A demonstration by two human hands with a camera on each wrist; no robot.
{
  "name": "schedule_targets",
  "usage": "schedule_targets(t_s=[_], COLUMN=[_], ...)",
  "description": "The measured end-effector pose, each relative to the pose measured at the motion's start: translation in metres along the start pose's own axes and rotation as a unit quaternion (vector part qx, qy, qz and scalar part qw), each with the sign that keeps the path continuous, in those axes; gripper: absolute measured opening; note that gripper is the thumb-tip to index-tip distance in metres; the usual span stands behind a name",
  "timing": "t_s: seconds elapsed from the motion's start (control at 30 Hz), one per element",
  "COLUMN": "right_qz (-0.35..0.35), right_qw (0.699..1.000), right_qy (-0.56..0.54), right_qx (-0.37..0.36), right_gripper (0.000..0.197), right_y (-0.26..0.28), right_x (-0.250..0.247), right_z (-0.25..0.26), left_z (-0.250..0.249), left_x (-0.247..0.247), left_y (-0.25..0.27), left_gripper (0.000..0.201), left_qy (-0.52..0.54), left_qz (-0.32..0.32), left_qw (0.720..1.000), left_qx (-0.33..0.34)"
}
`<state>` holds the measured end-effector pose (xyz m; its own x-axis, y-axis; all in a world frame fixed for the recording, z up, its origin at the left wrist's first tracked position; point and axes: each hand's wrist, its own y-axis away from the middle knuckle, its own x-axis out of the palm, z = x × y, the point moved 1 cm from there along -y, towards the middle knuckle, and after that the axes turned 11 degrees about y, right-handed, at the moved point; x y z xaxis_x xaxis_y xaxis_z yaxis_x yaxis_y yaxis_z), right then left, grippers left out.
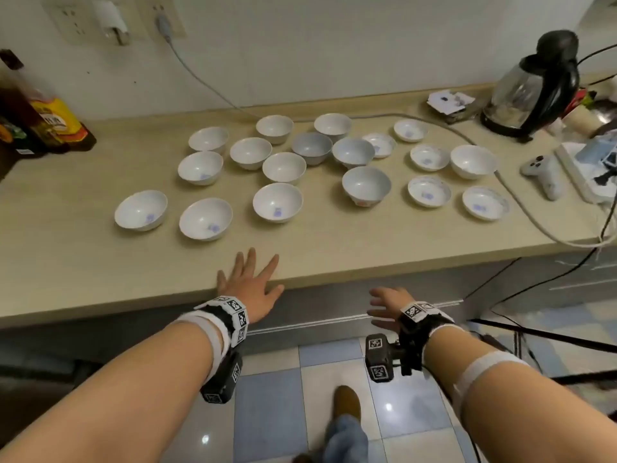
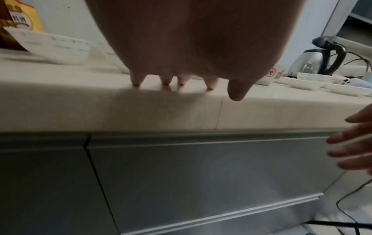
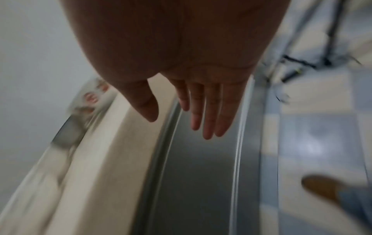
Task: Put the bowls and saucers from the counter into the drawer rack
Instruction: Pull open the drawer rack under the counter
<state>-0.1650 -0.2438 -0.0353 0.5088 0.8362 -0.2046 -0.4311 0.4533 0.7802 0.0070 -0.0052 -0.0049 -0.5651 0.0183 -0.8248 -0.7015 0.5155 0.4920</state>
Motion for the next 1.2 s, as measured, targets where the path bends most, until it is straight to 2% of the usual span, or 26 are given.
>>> schedule_targets(t_s=[0.03, 0.1, 0.2, 0.23, 0.3, 0.43, 0.57, 0.63, 0.7, 0.8, 0.83, 1.0, 1.2], right_qz=[0.004, 0.018, 0.017, 0.015, 0.040, 0.073, 0.058, 0.037, 0.014, -0.010, -0.017, -0.051, -0.066], right_qw=[0.995, 0.975, 0.946, 0.937, 0.921, 0.922, 0.931, 0.937, 0.941, 0.951, 0.954, 0.965, 0.964], right_qy=[-0.095, -0.219, -0.321, -0.348, -0.386, -0.380, -0.360, -0.348, -0.337, -0.308, -0.297, -0.242, -0.245], right_qx=[0.008, 0.017, 0.036, 0.039, 0.041, 0.013, 0.016, 0.026, 0.027, 0.037, 0.045, 0.081, 0.082], right_gripper=[0.040, 0.041, 0.027, 0.030, 0.048, 0.048, 0.019, 0.013, 0.022, 0.047, 0.049, 0.023, 0.022], right_y=[-0.009, -0.026, -0.034, -0.036, -0.036, -0.032, -0.036, -0.031, -0.025, -0.013, -0.008, 0.020, 0.045], right_x=[0.004, 0.009, 0.015, 0.016, 0.016, 0.018, 0.017, 0.017, 0.016, 0.013, 0.012, 0.008, 0.002], right_z=[0.000, 0.003, 0.018, 0.022, 0.023, 0.017, 0.005, -0.005, -0.017, -0.037, -0.045, -0.081, -0.113], left_z=[0.000, -0.001, 0.000, 0.001, 0.001, 0.000, 0.000, -0.001, -0.001, 0.001, 0.002, 0.000, 0.002], left_x=[0.001, 0.000, 0.000, 0.000, 0.000, -0.001, -0.005, -0.010, -0.017, -0.030, -0.032, -0.025, -0.015], left_y=[-0.003, -0.006, -0.005, -0.006, -0.007, -0.006, -0.007, -0.008, -0.010, -0.013, -0.013, -0.003, 0.010], left_gripper=[0.069, 0.067, 0.065, 0.065, 0.067, 0.067, 0.069, 0.071, 0.069, 0.065, 0.065, 0.076, 0.084], left_qy=[-0.015, -0.023, -0.013, -0.014, -0.015, -0.013, -0.002, 0.015, 0.035, 0.053, 0.057, 0.047, 0.027], left_qz=[0.001, 0.003, 0.007, 0.011, 0.017, 0.020, 0.033, 0.051, 0.066, 0.083, 0.088, 0.083, 0.064], left_qw=[1.000, 1.000, 1.000, 1.000, 1.000, 1.000, 0.999, 0.998, 0.997, 0.995, 0.994, 0.995, 0.998], left_qx=[0.003, -0.003, -0.001, -0.002, -0.006, -0.006, -0.012, -0.018, -0.019, -0.014, -0.012, -0.009, 0.000])
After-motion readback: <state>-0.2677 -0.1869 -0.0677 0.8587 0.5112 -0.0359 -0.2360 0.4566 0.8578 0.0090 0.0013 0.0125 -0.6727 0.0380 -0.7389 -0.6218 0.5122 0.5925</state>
